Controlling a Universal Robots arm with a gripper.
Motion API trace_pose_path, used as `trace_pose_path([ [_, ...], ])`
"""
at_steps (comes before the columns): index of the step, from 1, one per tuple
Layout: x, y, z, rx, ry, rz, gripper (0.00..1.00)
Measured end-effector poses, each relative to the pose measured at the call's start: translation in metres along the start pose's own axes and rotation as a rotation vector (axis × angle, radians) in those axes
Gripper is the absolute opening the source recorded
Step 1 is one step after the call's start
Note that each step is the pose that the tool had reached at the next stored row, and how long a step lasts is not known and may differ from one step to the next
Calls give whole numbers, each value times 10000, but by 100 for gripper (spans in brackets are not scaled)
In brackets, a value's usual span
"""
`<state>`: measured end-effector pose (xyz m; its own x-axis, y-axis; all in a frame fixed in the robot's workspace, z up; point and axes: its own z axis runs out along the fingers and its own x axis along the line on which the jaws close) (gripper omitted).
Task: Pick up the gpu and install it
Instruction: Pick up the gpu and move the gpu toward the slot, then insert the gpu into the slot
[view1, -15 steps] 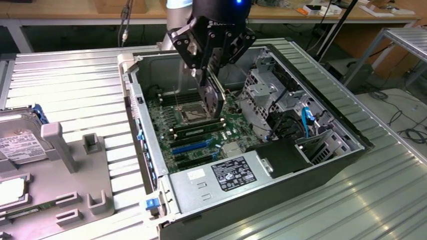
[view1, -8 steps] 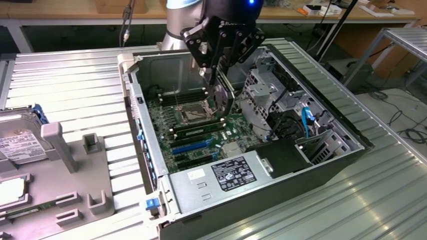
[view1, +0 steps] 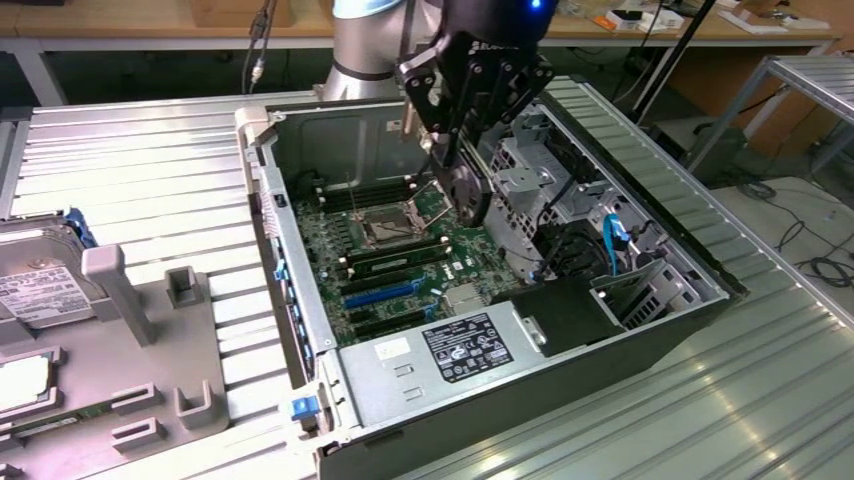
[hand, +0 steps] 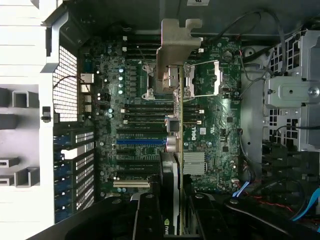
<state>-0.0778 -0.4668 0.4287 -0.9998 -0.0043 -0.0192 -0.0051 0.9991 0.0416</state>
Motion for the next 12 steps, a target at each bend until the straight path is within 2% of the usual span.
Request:
trace_pose_path([
  [2, -39, -1, 1, 0, 0, 0, 27],
  [12, -41, 0, 1, 0, 0, 0, 27],
])
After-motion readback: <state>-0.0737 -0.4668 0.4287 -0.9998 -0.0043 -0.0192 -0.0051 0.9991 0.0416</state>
